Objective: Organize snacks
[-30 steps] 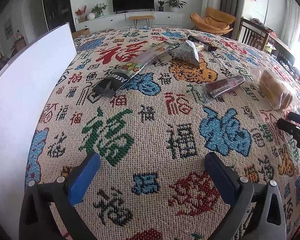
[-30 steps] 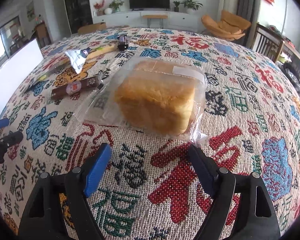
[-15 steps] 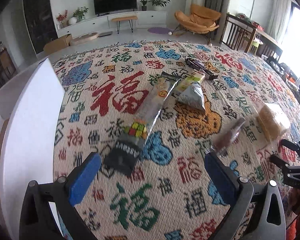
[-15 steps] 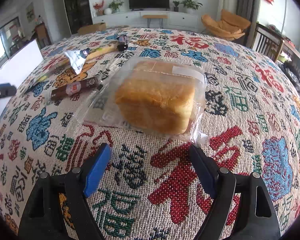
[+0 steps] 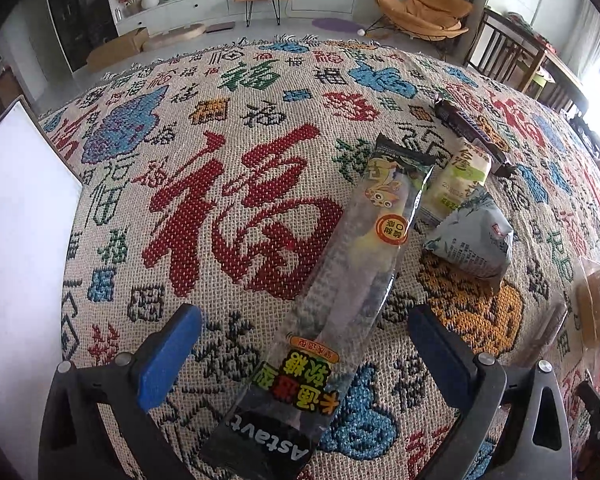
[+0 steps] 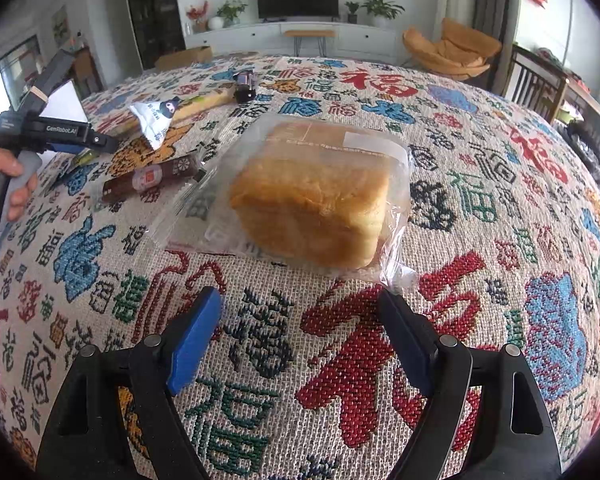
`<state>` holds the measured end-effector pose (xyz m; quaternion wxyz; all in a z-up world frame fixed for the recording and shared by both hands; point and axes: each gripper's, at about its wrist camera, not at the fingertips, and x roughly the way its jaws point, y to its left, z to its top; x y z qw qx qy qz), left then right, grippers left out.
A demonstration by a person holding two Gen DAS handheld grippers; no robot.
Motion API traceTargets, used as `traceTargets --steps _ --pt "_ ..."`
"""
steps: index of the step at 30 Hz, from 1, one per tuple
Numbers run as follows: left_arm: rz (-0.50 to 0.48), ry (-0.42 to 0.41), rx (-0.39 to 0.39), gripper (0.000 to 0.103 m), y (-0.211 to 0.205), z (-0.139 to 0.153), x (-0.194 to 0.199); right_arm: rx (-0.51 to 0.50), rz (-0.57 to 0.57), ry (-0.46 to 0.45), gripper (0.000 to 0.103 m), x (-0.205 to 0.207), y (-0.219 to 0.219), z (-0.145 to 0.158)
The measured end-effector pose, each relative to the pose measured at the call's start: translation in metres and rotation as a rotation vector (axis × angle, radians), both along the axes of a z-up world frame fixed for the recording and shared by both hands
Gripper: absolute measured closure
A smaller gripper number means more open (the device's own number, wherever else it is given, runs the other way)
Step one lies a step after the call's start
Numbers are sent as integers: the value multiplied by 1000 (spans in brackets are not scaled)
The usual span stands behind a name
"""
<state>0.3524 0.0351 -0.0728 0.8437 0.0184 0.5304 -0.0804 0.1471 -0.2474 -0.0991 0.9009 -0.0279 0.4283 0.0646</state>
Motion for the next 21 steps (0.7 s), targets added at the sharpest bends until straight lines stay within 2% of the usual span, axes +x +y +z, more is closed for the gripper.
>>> traceTargets --steps 5,21 --pt "-29 -5 41 1 -3 -2 -4 0 0 0 19 0 0 0" --pt "-33 -5 45 0 -3 -3 -8 2 -1 0 19 0 0 0"
